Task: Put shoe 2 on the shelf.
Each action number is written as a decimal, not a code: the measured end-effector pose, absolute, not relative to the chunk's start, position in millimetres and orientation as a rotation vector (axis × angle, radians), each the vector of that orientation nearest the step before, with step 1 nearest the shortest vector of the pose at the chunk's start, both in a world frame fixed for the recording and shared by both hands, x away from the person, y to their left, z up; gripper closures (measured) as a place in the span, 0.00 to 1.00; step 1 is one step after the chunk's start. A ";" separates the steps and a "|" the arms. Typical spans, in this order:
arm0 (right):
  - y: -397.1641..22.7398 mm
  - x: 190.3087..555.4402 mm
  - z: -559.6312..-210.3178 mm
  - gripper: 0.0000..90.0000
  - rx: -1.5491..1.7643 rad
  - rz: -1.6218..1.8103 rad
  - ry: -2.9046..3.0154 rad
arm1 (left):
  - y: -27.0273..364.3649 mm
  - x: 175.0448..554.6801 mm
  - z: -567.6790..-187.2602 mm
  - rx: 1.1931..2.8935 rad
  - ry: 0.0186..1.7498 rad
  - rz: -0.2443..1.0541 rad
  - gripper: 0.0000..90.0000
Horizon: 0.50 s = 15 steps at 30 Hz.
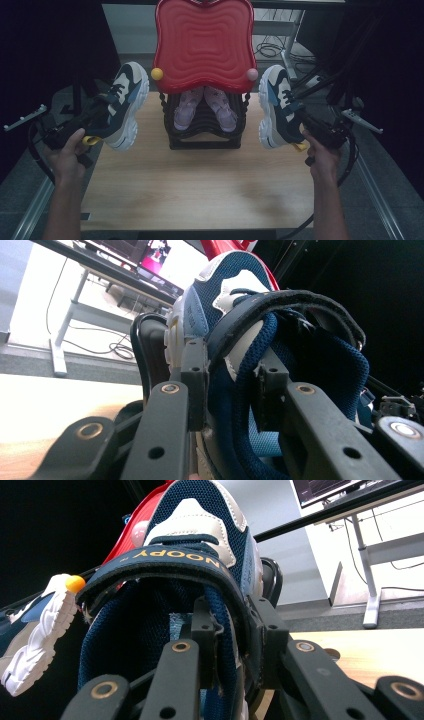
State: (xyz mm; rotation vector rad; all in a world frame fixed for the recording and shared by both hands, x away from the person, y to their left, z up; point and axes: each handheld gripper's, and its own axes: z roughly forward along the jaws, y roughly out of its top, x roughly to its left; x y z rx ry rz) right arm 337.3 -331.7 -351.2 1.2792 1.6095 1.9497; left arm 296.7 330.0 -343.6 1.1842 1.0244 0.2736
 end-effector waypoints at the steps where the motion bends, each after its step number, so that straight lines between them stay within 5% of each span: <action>1: -331.8 337.7 -350.1 0.84 1.279 1.948 1.608 | 330.6 297.1 -342.1 1.183 1.024 0.277 0.81; 15: -335.1 343.4 -323.5 0.84 1.270 1.964 1.546 | 331.1 306.6 -315.3 1.171 1.007 0.312 0.81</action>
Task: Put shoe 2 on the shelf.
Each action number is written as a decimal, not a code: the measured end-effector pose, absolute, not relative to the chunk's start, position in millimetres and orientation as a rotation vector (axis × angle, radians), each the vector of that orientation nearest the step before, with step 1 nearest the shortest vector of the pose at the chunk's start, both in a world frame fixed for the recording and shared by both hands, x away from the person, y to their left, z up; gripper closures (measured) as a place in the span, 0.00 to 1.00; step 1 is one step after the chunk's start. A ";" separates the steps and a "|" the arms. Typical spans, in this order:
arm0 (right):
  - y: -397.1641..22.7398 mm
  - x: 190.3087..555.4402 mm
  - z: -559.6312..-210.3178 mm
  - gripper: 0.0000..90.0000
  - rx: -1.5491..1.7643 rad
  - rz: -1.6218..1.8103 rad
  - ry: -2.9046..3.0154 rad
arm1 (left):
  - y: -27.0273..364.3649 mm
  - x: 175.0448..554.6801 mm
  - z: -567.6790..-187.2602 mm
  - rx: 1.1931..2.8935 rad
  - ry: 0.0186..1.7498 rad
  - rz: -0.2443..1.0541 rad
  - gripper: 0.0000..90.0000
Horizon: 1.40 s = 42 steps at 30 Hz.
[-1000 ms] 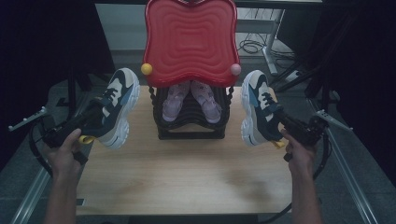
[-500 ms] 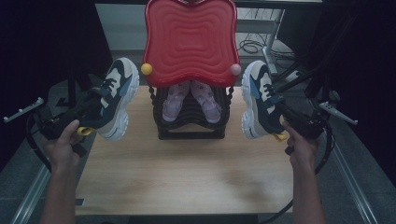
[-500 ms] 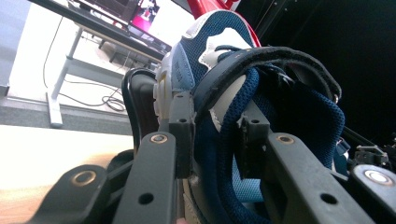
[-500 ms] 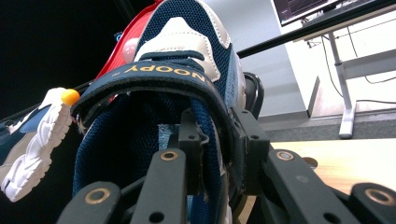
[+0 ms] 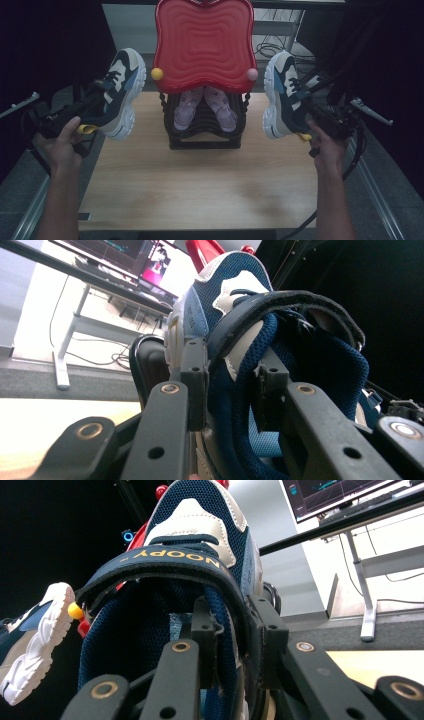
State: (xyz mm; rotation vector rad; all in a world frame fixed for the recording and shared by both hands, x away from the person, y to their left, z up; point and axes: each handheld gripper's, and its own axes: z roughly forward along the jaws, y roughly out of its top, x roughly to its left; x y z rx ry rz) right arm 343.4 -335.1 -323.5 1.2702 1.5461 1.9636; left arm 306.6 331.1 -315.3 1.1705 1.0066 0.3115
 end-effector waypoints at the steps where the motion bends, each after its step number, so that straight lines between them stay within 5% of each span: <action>1: -335.1 343.7 -320.0 0.84 1.264 1.962 1.545 | 330.9 307.2 -313.0 1.172 1.005 0.315 0.81; 42: -272.1 387.9 -201.7 0.84 1.183 1.940 1.636 | 268.2 370.5 -216.5 1.210 0.956 0.371 0.81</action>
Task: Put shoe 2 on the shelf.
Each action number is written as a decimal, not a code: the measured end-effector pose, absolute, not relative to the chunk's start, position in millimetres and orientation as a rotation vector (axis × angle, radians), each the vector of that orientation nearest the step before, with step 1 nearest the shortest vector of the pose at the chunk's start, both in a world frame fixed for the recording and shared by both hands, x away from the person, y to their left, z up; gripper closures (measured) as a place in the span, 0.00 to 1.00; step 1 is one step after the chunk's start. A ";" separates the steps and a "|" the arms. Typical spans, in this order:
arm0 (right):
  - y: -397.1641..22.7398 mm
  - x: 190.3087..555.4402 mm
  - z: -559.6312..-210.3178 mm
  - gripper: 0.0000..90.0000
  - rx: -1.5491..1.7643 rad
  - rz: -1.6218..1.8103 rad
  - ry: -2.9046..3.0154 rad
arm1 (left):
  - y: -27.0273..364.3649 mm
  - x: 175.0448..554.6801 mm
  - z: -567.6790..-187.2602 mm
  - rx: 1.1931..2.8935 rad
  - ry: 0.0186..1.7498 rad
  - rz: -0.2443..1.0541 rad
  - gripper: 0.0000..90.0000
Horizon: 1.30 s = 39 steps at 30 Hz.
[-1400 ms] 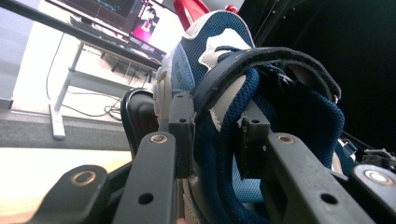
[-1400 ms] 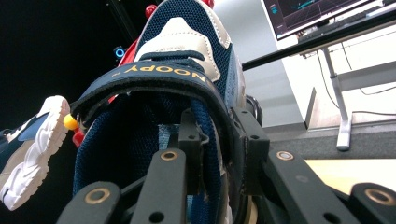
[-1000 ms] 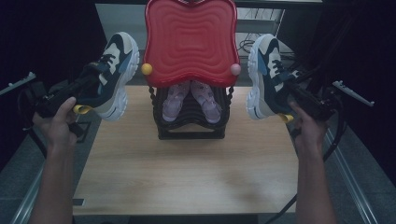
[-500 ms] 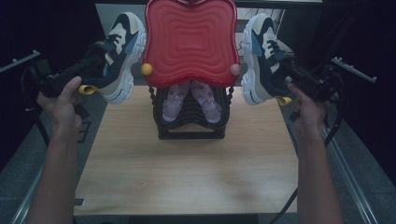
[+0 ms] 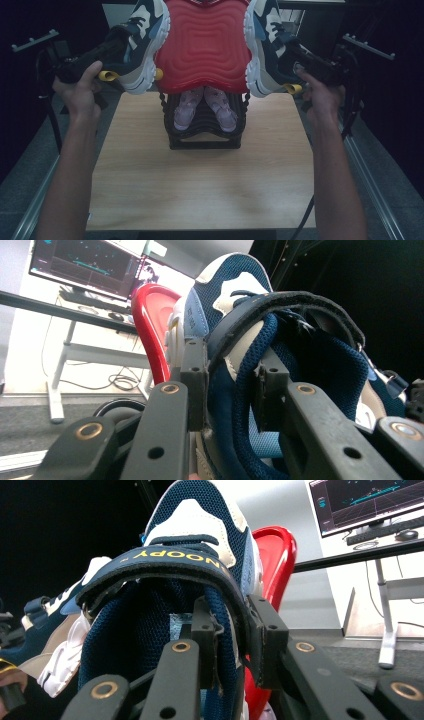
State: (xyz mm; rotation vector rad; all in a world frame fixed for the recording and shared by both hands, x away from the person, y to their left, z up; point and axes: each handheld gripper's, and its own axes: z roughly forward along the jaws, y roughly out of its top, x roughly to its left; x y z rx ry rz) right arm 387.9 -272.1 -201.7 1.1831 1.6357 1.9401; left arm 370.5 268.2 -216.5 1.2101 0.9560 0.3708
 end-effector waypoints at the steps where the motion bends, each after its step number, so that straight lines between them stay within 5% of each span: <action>1: -268.5 389.4 -199.5 0.84 1.176 1.932 1.641 | 266.4 372.2 -216.0 1.210 0.956 0.366 0.81; 39: -194.2 441.6 -180.2 0.84 1.166 1.743 1.734 | 198.0 415.9 -193.8 1.297 0.956 0.444 0.80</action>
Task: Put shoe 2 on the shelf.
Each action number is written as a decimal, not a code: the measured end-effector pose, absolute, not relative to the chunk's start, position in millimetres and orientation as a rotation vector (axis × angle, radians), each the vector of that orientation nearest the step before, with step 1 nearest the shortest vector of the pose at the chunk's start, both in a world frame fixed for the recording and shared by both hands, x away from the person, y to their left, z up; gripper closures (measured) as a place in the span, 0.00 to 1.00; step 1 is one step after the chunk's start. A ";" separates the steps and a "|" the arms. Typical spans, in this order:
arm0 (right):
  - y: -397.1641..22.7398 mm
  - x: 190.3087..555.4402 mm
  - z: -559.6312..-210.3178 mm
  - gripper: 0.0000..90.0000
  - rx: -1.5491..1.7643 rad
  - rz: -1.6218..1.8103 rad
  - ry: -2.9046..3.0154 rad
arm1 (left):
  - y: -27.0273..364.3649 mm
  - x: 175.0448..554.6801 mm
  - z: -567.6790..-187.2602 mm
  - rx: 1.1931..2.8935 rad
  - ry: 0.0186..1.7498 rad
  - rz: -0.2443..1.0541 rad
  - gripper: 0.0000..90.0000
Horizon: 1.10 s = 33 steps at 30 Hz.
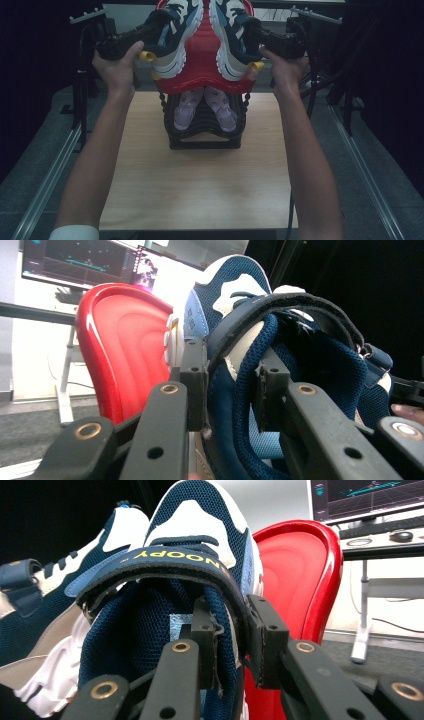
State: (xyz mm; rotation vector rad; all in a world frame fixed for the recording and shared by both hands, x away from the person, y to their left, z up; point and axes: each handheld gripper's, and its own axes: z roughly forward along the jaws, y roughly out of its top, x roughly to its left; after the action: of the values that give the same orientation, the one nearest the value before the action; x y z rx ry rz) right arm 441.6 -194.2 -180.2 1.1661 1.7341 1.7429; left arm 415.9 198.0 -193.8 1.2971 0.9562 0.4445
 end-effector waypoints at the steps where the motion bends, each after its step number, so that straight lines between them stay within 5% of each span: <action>1: -192.9 443.0 -179.8 0.83 1.167 1.730 1.742 | 198.0 416.2 -194.2 1.302 0.959 0.452 0.80; 21: -172.9 455.1 -174.0 0.82 1.184 1.486 1.754 | 163.9 431.1 -197.0 1.336 0.996 0.526 0.77; 33: -158.7 463.8 -179.4 0.68 1.132 1.464 1.826 | 160.4 439.2 -214.6 1.381 0.969 0.493 0.61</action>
State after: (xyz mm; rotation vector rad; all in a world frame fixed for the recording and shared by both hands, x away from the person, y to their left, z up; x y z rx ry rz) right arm 463.8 -158.7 -179.4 1.1318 1.8262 1.4645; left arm 439.2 160.4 -214.6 1.3815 0.9690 0.4928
